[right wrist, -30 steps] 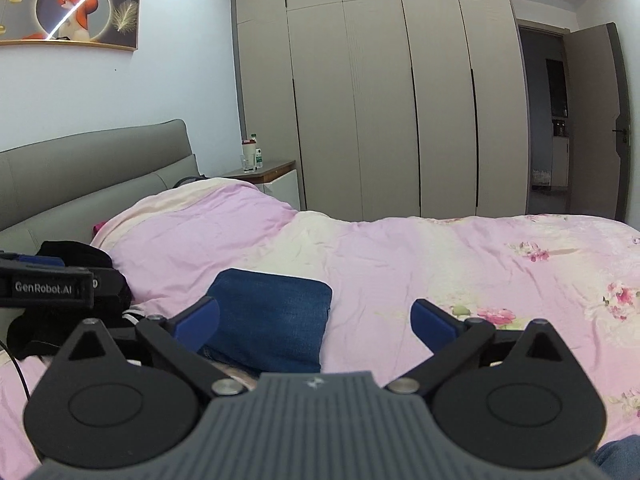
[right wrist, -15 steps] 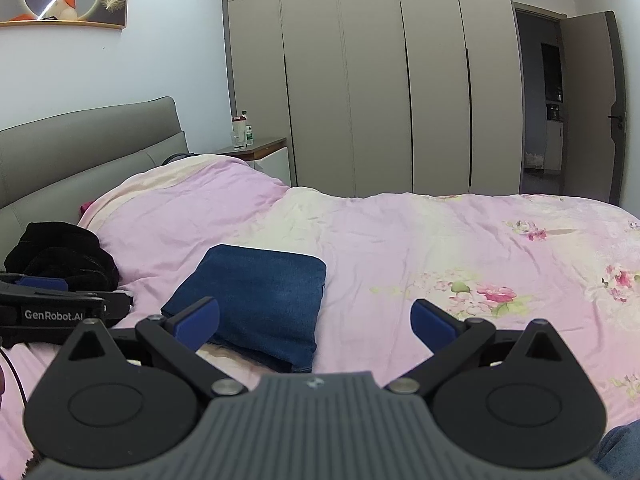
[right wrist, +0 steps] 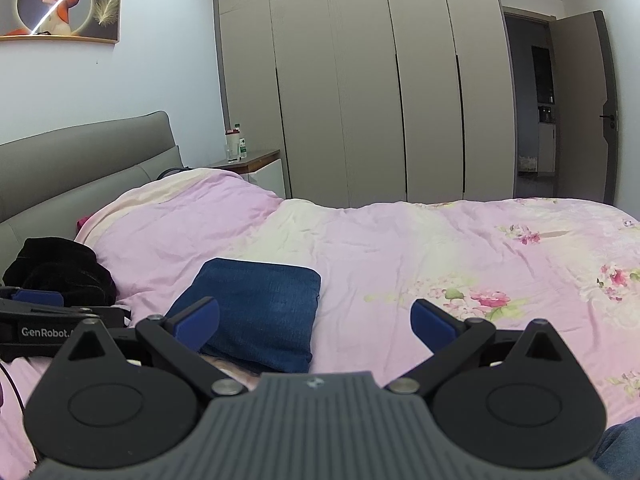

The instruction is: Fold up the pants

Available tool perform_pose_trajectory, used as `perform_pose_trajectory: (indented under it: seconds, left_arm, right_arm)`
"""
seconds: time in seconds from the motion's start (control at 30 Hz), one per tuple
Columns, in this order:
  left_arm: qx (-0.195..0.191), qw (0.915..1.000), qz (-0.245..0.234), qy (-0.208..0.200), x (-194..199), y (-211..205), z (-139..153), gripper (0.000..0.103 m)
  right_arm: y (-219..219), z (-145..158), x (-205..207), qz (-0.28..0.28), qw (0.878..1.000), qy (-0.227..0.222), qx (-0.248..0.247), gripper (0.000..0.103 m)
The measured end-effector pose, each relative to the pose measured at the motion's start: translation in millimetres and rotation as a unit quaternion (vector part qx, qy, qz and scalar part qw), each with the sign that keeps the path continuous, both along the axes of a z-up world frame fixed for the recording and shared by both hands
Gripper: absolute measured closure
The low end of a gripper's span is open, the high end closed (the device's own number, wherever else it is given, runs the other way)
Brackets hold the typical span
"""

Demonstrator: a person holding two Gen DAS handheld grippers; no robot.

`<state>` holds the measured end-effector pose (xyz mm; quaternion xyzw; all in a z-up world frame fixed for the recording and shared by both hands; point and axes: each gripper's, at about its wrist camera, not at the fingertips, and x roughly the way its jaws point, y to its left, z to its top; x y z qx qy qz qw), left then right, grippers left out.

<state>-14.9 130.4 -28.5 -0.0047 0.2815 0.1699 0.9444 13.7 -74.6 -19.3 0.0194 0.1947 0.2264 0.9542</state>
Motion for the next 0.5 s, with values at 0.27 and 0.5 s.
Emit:
perform_pose_trajectory:
  seconds: [0.27, 0.5]
  left_arm:
    - [0.002, 1.0, -0.006, 0.0, -1.0, -0.1, 1.9, 0.007]
    - [0.003, 1.0, -0.009, -0.001, -0.5, 1.1, 3.9, 0.007]
  right_arm:
    - [-0.6, 0.1, -2.7, 0.001, 1.0, -0.001, 0.002, 0.005]
    - [-1.8, 0.6, -3.1, 0.0, 1.0, 0.001, 0.003, 0.005]
